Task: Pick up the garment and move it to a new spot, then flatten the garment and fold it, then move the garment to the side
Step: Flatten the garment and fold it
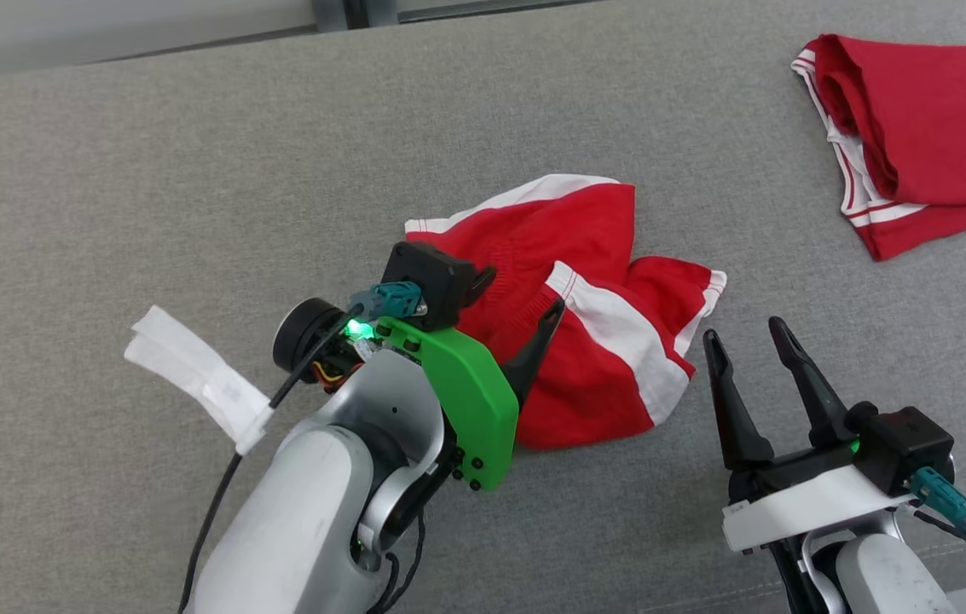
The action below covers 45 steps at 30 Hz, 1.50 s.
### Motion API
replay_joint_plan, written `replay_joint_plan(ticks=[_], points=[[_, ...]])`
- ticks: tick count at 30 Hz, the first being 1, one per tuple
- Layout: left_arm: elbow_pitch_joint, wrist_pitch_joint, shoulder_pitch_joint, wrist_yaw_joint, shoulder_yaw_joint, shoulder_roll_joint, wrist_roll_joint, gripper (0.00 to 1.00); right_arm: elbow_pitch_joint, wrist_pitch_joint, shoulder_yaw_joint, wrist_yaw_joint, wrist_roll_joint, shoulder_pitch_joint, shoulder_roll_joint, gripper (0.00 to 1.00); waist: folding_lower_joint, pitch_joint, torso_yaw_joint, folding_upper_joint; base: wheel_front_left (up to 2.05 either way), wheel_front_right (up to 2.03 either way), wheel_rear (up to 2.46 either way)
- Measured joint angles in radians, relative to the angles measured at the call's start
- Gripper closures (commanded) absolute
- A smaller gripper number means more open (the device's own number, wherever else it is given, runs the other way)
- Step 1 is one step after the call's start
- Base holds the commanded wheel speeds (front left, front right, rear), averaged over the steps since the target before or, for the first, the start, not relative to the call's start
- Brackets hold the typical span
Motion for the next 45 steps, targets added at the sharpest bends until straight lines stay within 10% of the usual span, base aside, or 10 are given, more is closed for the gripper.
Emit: replay_joint_plan(ticks=[29, 30, 34, 45], points=[[-0.05, 0.18, -0.078, 0.024, -0.03, 0.011, -0.07, 0.09, 0.026, 0.0, 0.037, 0.0, 0.013, -0.044, 0.026, 0.0, 0.0, 0.109, -0.122, 0.0, 0.0, 0.0, 0.0], [-0.051, 0.183, -0.08, 0.024, -0.031, 0.012, -0.07, 0.14, 0.027, 0.0, 0.037, 0.0, 0.013, -0.044, 0.027, 0.0, 0.0, 0.108, -0.125, 0.0, 0.0, 0.0, 0.0], [-0.059, 0.176, -0.083, 0.023, -0.042, 0.012, -0.07, 1.0, 0.027, 0.0, 0.035, 0.0, 0.014, -0.043, 0.029, 0.0, 0.0, 0.108, -0.133, 0.0, 0.0, 0.0, 0.0], [-0.102, 0.051, -0.153, 0.01, -0.021, 0.008, -0.107, 1.0, 0.027, 0.0, 0.031, 0.0, 0.014, -0.043, 0.03, 0.0, 0.0, 0.107, -0.119, 0.0, 0.0, 0.0, 0.0]])
